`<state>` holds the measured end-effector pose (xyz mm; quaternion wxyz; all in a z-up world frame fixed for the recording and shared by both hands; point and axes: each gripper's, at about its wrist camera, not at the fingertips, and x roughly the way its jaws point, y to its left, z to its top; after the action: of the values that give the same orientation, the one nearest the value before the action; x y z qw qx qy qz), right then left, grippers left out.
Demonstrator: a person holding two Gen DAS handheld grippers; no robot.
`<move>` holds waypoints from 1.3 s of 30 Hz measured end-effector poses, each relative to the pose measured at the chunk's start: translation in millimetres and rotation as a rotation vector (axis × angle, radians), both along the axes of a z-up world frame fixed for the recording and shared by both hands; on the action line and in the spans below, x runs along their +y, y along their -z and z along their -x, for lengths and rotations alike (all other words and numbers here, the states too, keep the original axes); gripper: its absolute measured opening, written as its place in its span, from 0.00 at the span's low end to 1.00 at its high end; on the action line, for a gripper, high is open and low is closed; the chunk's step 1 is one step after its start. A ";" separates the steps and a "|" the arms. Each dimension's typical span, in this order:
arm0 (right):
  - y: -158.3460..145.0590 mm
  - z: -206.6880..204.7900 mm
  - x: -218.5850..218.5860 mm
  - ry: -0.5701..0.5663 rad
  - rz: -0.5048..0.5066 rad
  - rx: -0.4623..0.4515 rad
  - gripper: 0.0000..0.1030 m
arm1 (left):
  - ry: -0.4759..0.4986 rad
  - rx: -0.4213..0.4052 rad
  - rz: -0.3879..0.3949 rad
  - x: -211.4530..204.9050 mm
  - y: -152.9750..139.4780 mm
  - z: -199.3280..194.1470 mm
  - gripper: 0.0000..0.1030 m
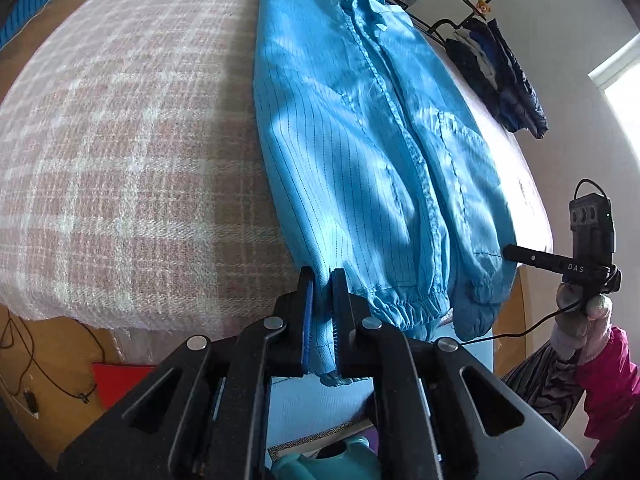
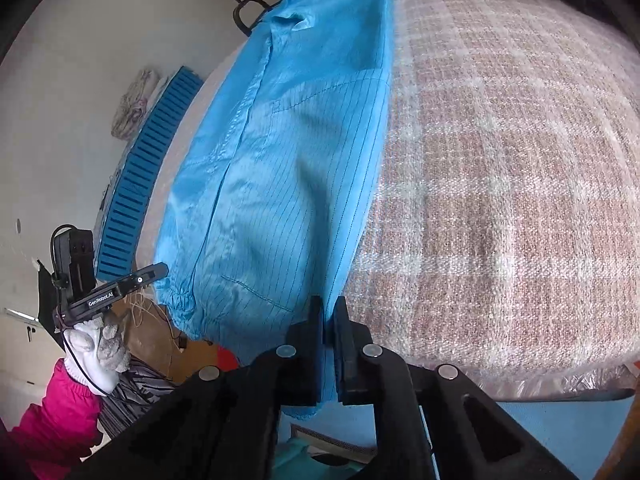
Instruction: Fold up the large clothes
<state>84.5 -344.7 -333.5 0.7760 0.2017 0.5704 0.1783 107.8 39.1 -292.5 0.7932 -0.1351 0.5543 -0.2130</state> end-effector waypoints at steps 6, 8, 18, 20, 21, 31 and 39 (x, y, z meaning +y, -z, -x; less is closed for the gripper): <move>4.0 9.1 -12.2 0.013 -0.044 0.031 0.19 | -0.023 0.037 0.050 8.0 2.9 0.8 0.50; 3.1 11.8 -13.6 0.005 -0.083 0.041 0.30 | -0.037 0.079 0.082 11.4 14.0 -1.1 0.50; 7.3 4.5 -15.1 0.026 -0.172 0.088 0.01 | -0.036 0.120 0.194 14.3 8.7 -9.1 0.02; 4.1 4.4 -20.5 0.059 -0.240 0.091 0.01 | -0.055 0.114 0.235 18.8 -0.7 -12.1 0.02; 1.5 3.6 -23.3 0.073 -0.272 0.087 0.01 | -0.060 0.102 0.248 19.8 -7.0 -14.5 0.02; -47.6 -43.7 -33.6 0.164 -0.402 -0.043 0.00 | -0.087 -0.060 0.294 14.6 -73.1 -69.3 0.01; -64.2 -116.1 -30.0 0.205 -0.320 -0.114 0.00 | -0.153 -0.118 0.250 9.4 -77.3 -144.1 0.01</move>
<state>200.7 -374.8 -269.2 0.7791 0.3691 0.4664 0.1981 251.9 48.5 -215.2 0.8152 -0.2618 0.4641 -0.2270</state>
